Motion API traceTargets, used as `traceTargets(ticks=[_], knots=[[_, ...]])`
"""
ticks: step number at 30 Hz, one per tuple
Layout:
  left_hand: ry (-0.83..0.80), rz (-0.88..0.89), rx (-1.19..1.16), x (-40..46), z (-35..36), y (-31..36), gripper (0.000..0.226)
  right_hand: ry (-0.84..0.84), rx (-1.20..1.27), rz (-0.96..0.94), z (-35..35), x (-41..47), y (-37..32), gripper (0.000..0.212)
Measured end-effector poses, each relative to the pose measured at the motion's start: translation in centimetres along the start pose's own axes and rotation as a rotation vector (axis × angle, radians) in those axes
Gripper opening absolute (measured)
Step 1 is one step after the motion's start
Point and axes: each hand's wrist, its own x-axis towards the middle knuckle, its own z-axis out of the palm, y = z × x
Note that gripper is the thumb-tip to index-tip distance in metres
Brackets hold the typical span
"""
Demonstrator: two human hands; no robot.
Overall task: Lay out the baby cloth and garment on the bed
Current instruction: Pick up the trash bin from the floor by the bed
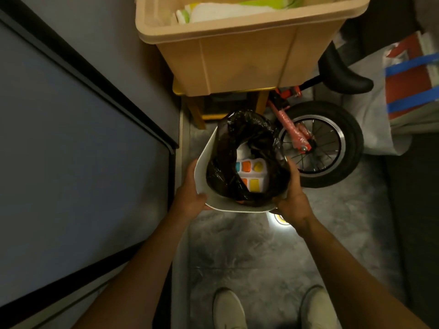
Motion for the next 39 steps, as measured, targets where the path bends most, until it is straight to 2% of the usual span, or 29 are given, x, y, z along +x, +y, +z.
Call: traceTargets(ticks=[3,6,8,12,16,19,25,32,39], knots=[[0.007,0.021,0.052,-2.1,1.0,0.1,0.09,0.054,0.021,0.01,-0.2,-2.4,1.1,0.091],[-0.059,0.064,0.038,-4.9,1.9,1.0,0.088,0.076,0.036,0.024,-0.8,-5.1,1.6,0.087],[-0.103,0.102,0.053,-6.6,2.7,1.6,0.095,0.098,0.108,0.017,-1.6,-7.1,1.7,0.083],[-0.123,0.118,0.121,-9.1,5.7,3.7,0.081,0.166,0.109,0.066,-4.6,-11.9,2.4,0.085],[-0.231,0.111,0.167,-10.2,10.0,6.2,0.086,0.27,0.162,0.147,-9.2,-16.5,2.5,0.089],[-0.274,0.173,0.279,-10.8,14.1,8.1,0.086,0.375,0.196,0.159,-12.8,-19.9,3.1,0.091],[-0.474,0.342,0.267,-12.0,23.7,11.8,0.092,0.565,0.249,0.262,-19.9,-24.6,6.4,0.095],[-0.55,0.325,0.375,-13.3,32.5,11.3,0.083,0.671,0.324,0.317,-23.9,-27.8,13.1,0.092],[-0.588,0.2,0.379,-13.8,36.8,7.3,0.083,0.655,0.387,0.352,-24.5,-28.9,18.8,0.092]])
